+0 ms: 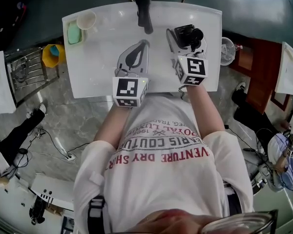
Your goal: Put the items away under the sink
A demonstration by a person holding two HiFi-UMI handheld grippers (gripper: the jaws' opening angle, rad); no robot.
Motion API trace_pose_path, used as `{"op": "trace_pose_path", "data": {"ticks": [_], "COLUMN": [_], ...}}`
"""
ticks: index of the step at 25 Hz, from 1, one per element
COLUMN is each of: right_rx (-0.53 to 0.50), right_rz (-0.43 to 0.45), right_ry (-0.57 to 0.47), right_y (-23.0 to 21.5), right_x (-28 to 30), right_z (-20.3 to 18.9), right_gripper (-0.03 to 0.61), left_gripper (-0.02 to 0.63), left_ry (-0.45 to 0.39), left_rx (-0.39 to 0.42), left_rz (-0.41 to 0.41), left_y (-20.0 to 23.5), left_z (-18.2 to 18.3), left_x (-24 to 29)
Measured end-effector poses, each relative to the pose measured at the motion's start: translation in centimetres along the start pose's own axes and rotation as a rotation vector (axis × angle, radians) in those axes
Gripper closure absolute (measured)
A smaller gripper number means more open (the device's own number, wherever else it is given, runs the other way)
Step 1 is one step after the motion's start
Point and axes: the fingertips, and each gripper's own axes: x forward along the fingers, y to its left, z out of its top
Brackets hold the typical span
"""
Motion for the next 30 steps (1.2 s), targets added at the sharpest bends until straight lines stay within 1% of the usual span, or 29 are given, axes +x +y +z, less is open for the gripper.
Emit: {"op": "trace_pose_path", "data": {"ticks": [7, 12, 15, 18, 23, 26, 30], "right_rx": [-0.008, -0.089, -0.121, -0.14, -0.138, -0.133, -0.134], "right_rz": [0.085, 0.152, 0.21, 0.266, 0.322, 0.336, 0.341], "right_ry": [-0.024, -0.06, -0.071, -0.072, -0.063, -0.058, -0.054], "right_y": [2.0, 4.0, 5.6, 7.1, 9.5, 10.9, 13.6], "right_x": [-7.7, -12.6, -15.2, -17.0, -19.5, -20.7, -22.3], "right_z": [0.4, 0.4, -0.1, -0.7, -2.0, -2.8, -3.9], "right_gripper": [0.198, 0.198, 0.198, 0.198, 0.198, 0.198, 0.198], "left_gripper": [0.591, 0.591, 0.591, 0.591, 0.591, 0.591, 0.591], "left_ry": [-0.046, -0.086, -0.108, -0.118, -0.118, -0.111, -0.107], "left_rx": [0.001, -0.004, -0.013, -0.015, -0.015, -0.011, 0.011], "left_rz": [0.027, 0.062, 0.096, 0.13, 0.179, 0.192, 0.187], "left_y": [-4.4, -7.2, -8.3, -8.8, -8.7, -8.3, -7.3], "left_z": [-0.5, -1.8, -2.6, -3.3, -4.6, -5.6, -7.0], "left_x": [-3.9, -7.1, -9.2, -11.0, -14.4, -16.5, -19.4]}}
